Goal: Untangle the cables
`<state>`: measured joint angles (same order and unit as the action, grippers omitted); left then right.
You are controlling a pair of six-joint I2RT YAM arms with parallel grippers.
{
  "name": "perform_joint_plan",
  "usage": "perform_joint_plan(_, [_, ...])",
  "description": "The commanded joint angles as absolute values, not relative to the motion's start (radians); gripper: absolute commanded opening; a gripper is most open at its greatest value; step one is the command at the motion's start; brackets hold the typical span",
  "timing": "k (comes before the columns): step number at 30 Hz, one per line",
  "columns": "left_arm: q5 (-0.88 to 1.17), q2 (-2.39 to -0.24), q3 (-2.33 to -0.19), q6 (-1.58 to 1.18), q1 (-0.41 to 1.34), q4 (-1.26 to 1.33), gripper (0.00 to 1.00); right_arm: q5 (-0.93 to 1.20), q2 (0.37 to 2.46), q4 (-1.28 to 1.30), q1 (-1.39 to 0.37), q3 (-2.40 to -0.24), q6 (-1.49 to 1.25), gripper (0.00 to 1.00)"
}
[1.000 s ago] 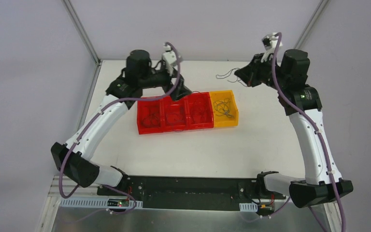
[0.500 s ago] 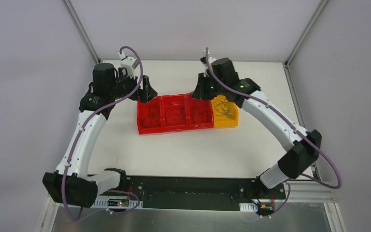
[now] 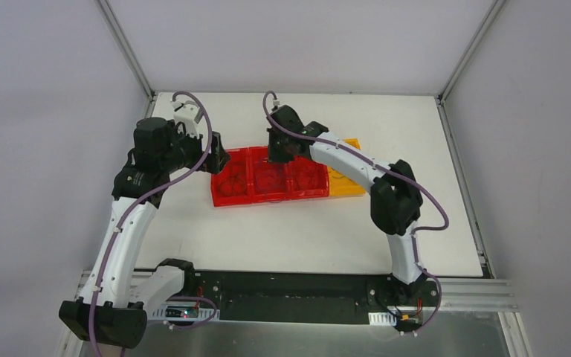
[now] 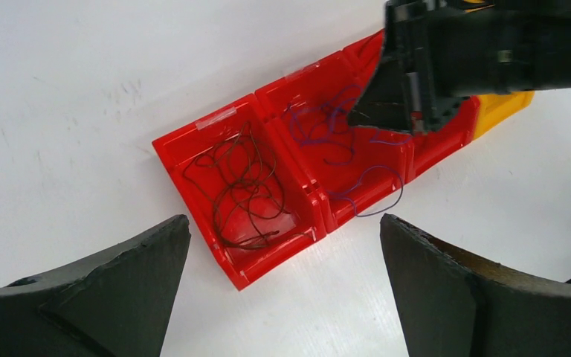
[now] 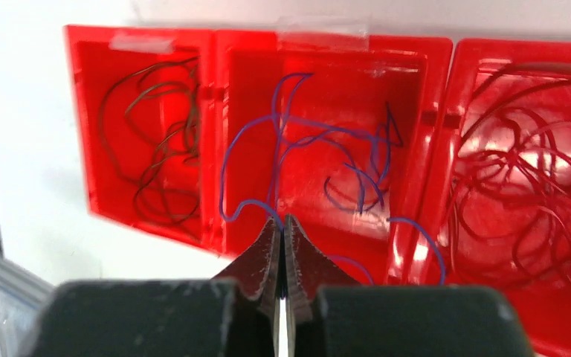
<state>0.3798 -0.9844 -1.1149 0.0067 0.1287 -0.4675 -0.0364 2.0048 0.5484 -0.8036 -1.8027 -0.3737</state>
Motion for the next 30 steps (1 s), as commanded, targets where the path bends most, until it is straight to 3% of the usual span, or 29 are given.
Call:
perform_joint_plan(1, [0.34,-0.926,-1.108,0.043,0.119,-0.511,0.99,-0.049,2.075,0.39,-0.794,-1.794,-0.419,0.0])
perform_joint_plan(5, [0.336,-0.915,-1.109,0.05,0.117,-0.553,0.99,-0.037,2.09,0.194,-0.794,-1.716,-0.408,0.0])
perform_joint_plan(16, [0.355,-0.947,-1.14,0.064,0.115,-0.597,0.99,0.026,2.174,0.055,-0.803,-1.683,-0.357,0.0])
perform_joint_plan(17, [0.356,-0.951,-1.145,0.064,0.115,-0.601,0.99,0.028,2.166,0.054,-0.804,-1.675,-0.344,0.06])
perform_joint_plan(21, [0.369,-0.965,-1.172,0.074,0.115,-0.626,0.99,0.049,2.088,0.055,-0.8,-1.621,-0.309,0.47])
perform_joint_plan(28, [0.382,-1.054,-1.27,0.062,0.116,-0.758,0.99,0.094,1.864,0.084,-0.787,-1.499,-0.21,0.68])
perform_joint_plan(30, [0.389,-1.105,-1.327,0.051,0.115,-0.831,0.99,0.101,1.8,0.103,-0.786,-1.47,-0.175,0.79])
